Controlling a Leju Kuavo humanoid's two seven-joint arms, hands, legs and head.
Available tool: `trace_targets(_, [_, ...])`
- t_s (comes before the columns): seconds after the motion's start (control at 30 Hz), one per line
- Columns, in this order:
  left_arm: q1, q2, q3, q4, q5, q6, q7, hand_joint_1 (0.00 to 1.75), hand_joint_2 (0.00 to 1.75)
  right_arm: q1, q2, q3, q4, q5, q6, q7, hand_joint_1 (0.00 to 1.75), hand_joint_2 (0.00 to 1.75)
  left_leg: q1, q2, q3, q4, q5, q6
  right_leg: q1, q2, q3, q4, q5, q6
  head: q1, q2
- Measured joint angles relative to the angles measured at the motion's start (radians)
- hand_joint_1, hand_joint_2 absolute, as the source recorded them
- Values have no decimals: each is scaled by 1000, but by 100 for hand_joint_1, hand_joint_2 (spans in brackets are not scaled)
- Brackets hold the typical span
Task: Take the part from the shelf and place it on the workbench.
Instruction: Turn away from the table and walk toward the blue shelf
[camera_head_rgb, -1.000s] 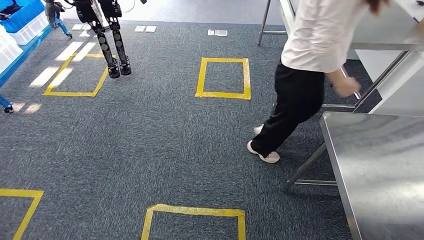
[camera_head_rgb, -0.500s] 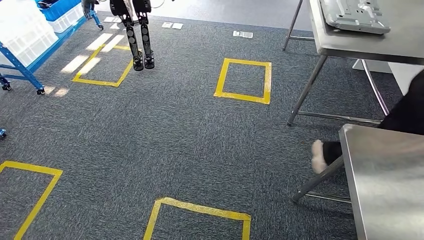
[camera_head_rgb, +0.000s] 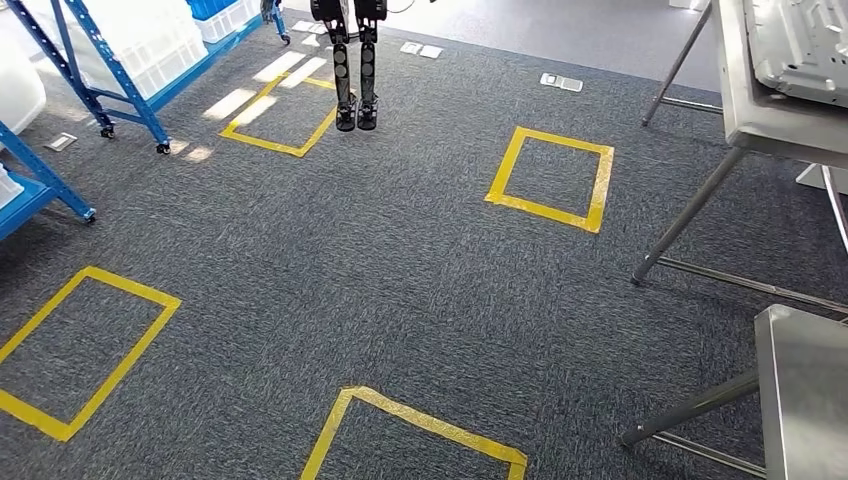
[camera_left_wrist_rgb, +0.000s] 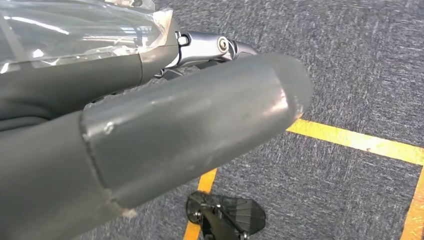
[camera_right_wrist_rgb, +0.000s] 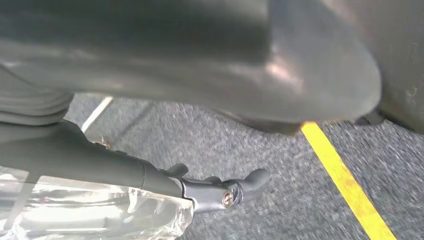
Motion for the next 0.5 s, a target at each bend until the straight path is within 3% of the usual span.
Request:
trace_targets(0.1, [4, -1, 1, 0, -2, 0, -2, 0, 0, -3, 0, 0, 0, -1, 1, 3, 0, 0, 2, -8, -8, -2, 5, -16, 5, -14, 4, -9, 10, -25, -2, 0])
trace_targets(0.17, [6, -1, 2, 0, -4, -2, -3, 0, 0, -3, 1, 0, 0, -3, 1, 5, 0, 0, 4, 29, -25, 34, -22, -23, 3, -30, 5, -11, 16, -42, -5, 0])
trace_targets(0.23, [3, -2, 2, 0, -7, -5, -5, 0, 0, -1, 1, 0, 0, -5, 1, 6, 0, 0, 4, 73, -74, 148, -89, -27, 8, -51, 3, -12, 16, -54, -9, 0])
trace_targets(0.27, [1, -3, 2, 0, -9, -6, -5, 0, 0, 0, 0, 0, 0, -6, 1, 6, 0, 0, 4, 80, -104, 218, -121, -28, 12, -63, 2, -12, 15, -58, -11, 0])
trace_targets(0.3, [1, -3, 2, 0, -10, -7, -6, 0, 0, 2, 0, 0, 0, -7, 1, 8, 0, 0, 4, 83, -128, 273, -142, -28, 15, -75, 2, -12, 14, -60, -11, 0])
trace_targets(0.33, [2, -3, 2, 0, -12, -7, -6, 0, 0, 2, -1, 0, 0, -8, 1, 9, 0, 0, 4, 85, -135, 292, -142, -27, 18, -86, 2, -12, 13, -61, -11, 0])
trace_targets(0.37, [3, -3, 2, 0, -12, -7, -6, 0, 0, 1, -1, 0, 0, -8, 1, 10, 0, 0, 4, 88, -122, 274, -125, -25, 19, -96, 3, -12, 13, -62, -11, 0])
trace_targets(0.4, [3, -3, 2, 0, -12, -8, -7, 0, 0, 0, -1, 0, 0, -8, 1, 10, 0, 0, 3, 98, -88, 213, -93, -21, 21, -106, 5, -12, 12, -63, -11, 0])
trace_targets(0.47, [0, -3, 2, 0, -12, -8, -8, 0, 0, -2, 0, 0, 0, -9, 1, 11, 0, 0, -3, 144, -13, 74, -42, -12, 27, -123, 8, -11, 9, -62, -11, 0])
trace_targets(0.5, [-3, -3, 2, 0, -12, -8, -8, 0, 0, -3, 0, 0, 0, -9, 1, 12, 0, 0, -7, 161, 9, 28, -31, -7, 30, -132, 9, -10, 7, -61, -10, 0])
